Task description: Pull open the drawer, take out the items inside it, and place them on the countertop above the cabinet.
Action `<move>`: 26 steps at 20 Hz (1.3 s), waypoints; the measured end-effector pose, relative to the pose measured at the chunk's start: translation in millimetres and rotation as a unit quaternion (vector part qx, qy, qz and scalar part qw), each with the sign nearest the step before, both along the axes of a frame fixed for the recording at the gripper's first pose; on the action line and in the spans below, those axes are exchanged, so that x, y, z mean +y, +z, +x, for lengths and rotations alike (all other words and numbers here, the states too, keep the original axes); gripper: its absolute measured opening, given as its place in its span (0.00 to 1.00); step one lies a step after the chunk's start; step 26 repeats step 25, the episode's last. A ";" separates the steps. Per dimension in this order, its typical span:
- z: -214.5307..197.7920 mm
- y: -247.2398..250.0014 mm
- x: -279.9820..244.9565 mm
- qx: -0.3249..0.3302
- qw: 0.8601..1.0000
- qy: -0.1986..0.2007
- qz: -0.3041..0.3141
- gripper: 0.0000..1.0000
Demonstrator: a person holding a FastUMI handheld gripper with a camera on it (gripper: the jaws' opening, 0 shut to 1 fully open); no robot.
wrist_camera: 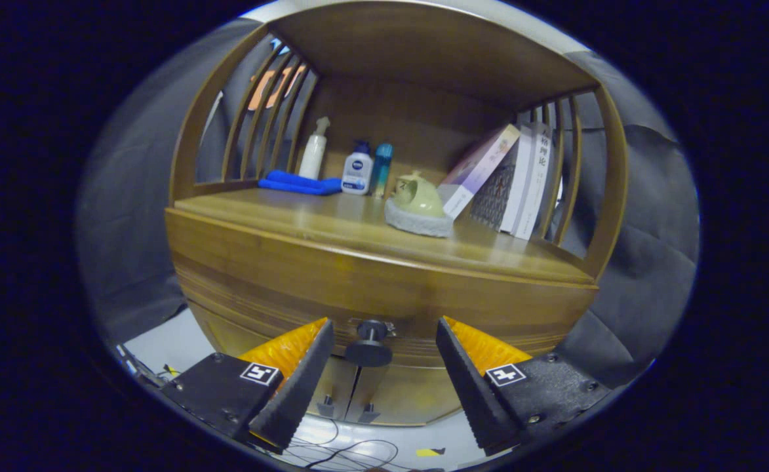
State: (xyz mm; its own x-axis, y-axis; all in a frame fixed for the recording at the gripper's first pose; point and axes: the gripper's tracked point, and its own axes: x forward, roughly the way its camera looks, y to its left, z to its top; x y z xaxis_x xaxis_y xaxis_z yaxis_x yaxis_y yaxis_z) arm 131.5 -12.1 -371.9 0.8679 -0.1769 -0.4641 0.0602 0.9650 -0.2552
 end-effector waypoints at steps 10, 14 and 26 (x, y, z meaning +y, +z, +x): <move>-78.5 194.0 14.8 -0.121 0.989 0.064 0.063 1.00; -114.4 273.9 -0.9 -0.160 0.982 0.073 0.072 1.00; -185.7 431.9 -54.3 -0.217 0.968 0.079 0.100 0.99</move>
